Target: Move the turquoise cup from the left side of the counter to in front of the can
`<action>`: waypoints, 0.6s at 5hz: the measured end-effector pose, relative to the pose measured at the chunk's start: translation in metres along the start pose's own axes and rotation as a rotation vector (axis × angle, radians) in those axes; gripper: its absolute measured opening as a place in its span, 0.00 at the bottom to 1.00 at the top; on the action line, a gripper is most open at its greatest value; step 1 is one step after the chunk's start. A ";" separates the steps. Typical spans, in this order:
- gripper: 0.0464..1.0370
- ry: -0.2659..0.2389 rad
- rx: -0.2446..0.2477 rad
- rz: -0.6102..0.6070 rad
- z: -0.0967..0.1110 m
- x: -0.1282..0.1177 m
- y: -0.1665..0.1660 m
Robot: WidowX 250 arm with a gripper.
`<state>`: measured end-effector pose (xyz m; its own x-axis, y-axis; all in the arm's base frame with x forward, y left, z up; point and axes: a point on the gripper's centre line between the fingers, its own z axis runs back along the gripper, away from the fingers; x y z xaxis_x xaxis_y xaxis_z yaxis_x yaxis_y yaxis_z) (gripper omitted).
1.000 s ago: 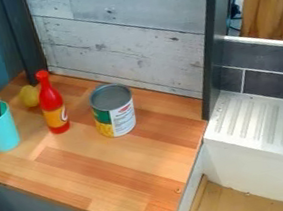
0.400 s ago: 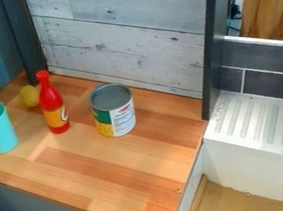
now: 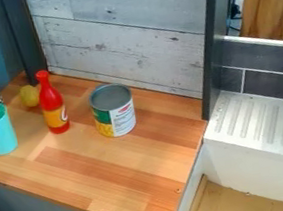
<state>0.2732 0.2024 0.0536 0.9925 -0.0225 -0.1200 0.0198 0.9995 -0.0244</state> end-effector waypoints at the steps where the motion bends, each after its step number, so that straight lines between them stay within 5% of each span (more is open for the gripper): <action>1: 0.04 -0.050 0.002 -0.020 0.037 -0.005 -0.008; 3: 0.04 -0.156 0.071 -0.140 0.083 0.006 -0.054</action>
<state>0.2877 0.1497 0.1368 0.9861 -0.1627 0.0349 0.1612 0.9861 0.0405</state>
